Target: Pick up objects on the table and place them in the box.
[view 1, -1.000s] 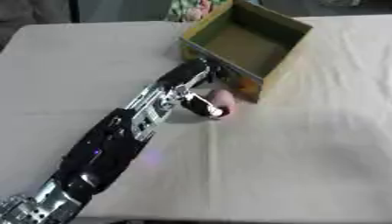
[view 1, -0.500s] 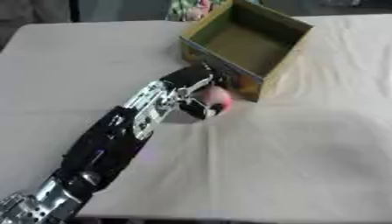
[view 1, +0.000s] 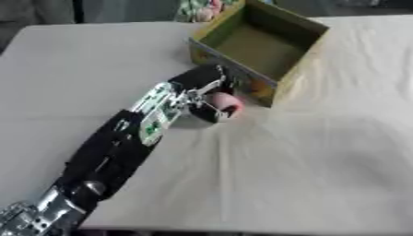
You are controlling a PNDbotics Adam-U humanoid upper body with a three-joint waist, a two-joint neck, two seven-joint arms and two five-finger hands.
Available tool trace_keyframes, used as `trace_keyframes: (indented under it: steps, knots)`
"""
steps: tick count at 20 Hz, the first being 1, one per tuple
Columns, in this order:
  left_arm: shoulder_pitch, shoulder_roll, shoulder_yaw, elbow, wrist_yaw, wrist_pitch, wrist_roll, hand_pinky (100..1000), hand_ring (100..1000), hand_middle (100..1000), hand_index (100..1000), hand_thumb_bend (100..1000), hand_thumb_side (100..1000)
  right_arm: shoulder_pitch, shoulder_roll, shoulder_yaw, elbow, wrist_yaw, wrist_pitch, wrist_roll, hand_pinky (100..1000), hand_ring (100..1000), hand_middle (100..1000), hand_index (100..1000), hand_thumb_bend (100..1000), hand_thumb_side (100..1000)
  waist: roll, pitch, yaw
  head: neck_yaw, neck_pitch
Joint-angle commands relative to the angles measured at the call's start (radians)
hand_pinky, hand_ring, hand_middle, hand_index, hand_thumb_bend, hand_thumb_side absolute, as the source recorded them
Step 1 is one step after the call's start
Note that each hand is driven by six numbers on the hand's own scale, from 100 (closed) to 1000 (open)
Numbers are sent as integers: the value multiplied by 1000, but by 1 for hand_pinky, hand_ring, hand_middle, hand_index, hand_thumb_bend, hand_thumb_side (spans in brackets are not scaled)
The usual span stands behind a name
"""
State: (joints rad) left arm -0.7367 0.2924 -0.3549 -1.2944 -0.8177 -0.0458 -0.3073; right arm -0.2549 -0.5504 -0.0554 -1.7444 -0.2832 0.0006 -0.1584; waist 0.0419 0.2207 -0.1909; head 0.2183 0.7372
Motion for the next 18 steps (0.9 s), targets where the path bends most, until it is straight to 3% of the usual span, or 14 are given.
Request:
trace_keyframes:
  steps: [1,10,18]
  knots:
    - [-12,39,20,-53,9,8,7,536,445,304,402,152,100,-10,-21,-10,-8,-3,-1,-1,644,721,681,796,100,242,-4,-19,0,0,2]
    - [-50,103,43,-196,37,36,-17,541,448,310,409,156,100,-8,-24,-10,-8,-3,-1,-1,644,721,680,796,100,243,-4,-24,-2,-4,2]
    - [-123,103,74,-148,-18,63,38,544,451,312,412,160,100,-9,-23,-5,-7,-4,0,4,644,721,680,796,100,242,-6,-28,-18,1,-4]
